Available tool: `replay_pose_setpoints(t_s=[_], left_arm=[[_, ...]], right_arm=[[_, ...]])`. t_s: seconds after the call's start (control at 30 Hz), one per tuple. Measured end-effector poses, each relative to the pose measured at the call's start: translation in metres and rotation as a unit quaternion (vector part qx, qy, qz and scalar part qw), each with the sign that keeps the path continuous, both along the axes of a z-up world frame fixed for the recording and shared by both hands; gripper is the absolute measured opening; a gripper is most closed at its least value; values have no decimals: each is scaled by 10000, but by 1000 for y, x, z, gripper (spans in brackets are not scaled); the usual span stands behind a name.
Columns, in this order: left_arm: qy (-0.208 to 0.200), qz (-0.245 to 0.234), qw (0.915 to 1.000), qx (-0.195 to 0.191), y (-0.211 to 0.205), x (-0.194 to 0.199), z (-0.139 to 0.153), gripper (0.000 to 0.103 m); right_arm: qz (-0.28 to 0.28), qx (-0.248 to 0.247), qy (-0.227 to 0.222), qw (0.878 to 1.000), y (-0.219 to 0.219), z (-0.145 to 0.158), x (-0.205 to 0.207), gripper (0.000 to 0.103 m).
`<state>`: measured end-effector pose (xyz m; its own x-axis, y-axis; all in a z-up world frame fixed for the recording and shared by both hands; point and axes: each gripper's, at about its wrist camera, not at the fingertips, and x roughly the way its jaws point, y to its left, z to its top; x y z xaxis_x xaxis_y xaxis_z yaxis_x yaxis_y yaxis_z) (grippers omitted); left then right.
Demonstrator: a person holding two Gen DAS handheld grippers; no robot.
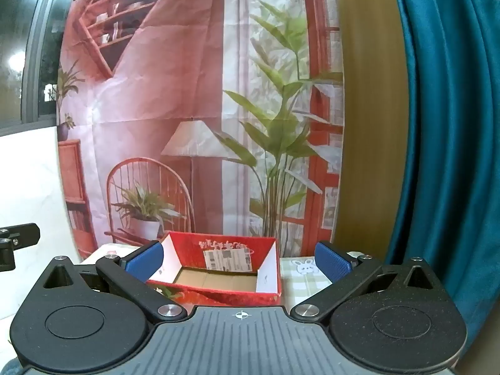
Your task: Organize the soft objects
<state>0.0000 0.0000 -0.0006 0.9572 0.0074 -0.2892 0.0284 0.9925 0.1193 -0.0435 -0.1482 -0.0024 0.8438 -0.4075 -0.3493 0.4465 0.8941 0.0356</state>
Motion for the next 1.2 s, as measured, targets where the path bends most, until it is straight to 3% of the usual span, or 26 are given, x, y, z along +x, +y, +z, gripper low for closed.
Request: replay_pose_setpoints(t_s=[1.2], left_arm=[[68, 32, 10000, -56, 0, -1, 0, 103]], right_arm=[[1, 9, -61, 10000, -3, -2, 2, 103]])
